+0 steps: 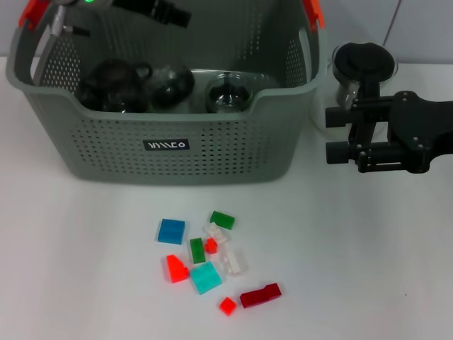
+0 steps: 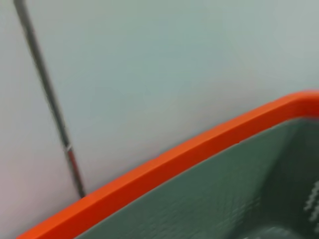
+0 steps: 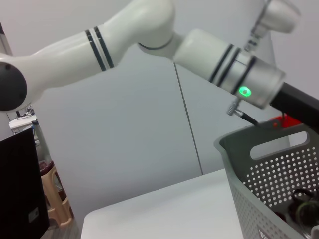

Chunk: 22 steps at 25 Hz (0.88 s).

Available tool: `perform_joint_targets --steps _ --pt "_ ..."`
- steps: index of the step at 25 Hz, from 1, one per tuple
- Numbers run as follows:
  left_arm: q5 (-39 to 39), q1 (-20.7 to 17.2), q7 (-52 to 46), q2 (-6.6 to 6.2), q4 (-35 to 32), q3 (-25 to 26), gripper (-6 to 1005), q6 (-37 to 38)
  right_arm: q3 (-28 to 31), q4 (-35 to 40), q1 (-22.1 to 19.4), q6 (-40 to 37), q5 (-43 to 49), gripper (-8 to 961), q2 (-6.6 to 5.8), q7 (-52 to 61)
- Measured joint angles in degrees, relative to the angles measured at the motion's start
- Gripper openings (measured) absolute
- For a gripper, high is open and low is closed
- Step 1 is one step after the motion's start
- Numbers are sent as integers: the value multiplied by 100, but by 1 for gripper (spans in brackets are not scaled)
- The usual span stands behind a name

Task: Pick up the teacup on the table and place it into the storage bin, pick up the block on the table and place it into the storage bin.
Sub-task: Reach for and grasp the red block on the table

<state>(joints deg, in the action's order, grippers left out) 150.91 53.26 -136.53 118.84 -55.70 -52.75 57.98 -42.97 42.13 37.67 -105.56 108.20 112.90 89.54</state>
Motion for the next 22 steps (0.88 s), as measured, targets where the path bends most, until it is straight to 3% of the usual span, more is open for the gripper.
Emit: perform_joint_targets --steps 1,4,9,16,22 --pt "-314 -130 89 0 -237 0 723 180 4 6 0 -14 -1 700 -10 -5" --pt "-1646 -614 485 0 -911 1 775 670 33 12 1 -33 -6 700 -51 -24" --pt "-3666 -1224 1205 4 -1237 2 862 963 96 15 23 -42 -10 700 -104 -137" --pt "-3879 -1332 1257 53 -1219 -15 891 911 98 15 65 -51 -13 701 -159 -121" --pt "-3843 -1398 1577 204 -1338 -13 890 852 96 15 76 -60 -18 701 -158 -112"
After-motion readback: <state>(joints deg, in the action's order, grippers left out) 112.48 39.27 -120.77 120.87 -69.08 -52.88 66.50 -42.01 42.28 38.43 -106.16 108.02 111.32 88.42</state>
